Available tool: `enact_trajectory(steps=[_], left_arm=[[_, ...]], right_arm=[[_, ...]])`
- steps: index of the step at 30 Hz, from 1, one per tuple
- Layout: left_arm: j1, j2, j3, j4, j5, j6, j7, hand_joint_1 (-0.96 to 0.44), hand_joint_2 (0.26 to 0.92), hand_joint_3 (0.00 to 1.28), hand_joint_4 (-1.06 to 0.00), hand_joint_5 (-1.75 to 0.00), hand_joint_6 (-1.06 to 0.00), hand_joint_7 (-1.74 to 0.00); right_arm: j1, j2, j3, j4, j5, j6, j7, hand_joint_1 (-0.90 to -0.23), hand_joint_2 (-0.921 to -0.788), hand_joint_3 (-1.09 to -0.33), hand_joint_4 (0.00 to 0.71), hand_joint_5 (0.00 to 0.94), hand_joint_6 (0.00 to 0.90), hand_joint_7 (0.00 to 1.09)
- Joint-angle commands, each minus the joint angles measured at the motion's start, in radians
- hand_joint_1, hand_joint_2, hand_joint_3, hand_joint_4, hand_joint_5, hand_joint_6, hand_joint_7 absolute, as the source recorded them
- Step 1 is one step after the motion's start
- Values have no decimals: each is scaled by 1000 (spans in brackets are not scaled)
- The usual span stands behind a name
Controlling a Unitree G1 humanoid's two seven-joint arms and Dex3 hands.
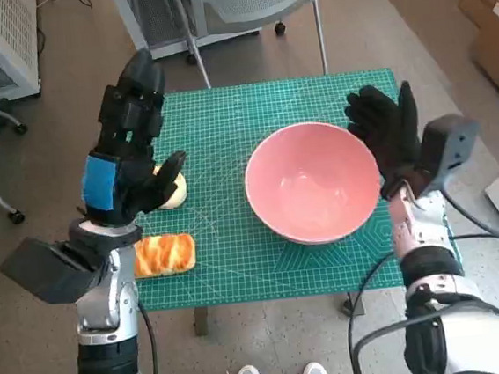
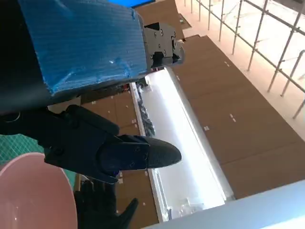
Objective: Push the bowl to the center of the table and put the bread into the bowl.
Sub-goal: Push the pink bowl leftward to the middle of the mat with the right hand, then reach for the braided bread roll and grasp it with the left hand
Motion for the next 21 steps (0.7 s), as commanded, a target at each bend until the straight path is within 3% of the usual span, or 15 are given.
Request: enact_trajectory(steps=[1,9,21], left_arm=[[15,13,9,-18,22,-17,10,-662,921,338,-7,-3,1,-360],[21,14,15,-19,35,-20,19,-663,921,336,-10,-5,1,-365],[31,16,20,-26,39,-14,24,-665,921,334,-15,-6,1,-365]], right_arm=[[-14,25,6,5,-8,21,-14,-569,-921,-878,238,4,350,8],[-31,45,19,5,-13,18,-15,-551,-921,-899,234,1,343,4],[-52,22,10,-1,2,15,14,-559,-921,-888,232,0,329,1]])
